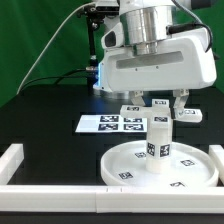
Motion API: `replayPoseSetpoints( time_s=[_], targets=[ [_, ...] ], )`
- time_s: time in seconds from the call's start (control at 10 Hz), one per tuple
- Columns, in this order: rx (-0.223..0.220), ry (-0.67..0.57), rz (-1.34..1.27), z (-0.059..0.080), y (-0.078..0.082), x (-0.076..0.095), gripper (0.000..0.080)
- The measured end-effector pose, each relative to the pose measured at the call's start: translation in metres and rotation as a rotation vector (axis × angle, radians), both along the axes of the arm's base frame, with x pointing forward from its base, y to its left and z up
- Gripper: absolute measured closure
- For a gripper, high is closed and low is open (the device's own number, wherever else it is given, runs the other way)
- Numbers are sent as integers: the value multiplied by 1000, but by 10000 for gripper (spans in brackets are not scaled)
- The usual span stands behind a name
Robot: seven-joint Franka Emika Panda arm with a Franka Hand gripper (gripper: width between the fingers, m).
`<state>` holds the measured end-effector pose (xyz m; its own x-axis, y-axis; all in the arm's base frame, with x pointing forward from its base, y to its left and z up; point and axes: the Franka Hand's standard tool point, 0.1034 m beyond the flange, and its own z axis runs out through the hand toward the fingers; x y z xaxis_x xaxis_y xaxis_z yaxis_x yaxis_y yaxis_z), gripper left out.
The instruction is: Assemble round table
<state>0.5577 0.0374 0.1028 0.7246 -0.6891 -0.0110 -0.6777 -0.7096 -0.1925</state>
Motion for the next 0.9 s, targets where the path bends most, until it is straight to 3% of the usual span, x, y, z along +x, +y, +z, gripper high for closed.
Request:
replayPoseSetpoints(
  time_s=[0.1,0.3,0.5,0.8,0.9],
  targets=[
    [6,10,41,11,-1,3,160],
    [7,-1,135,22,-1,5,153],
    [-12,-20,391,21,4,1,151],
    [-26,-42,555,19,6,-1,151],
    [-55,-55,678,19,5,0,151]
  ],
)
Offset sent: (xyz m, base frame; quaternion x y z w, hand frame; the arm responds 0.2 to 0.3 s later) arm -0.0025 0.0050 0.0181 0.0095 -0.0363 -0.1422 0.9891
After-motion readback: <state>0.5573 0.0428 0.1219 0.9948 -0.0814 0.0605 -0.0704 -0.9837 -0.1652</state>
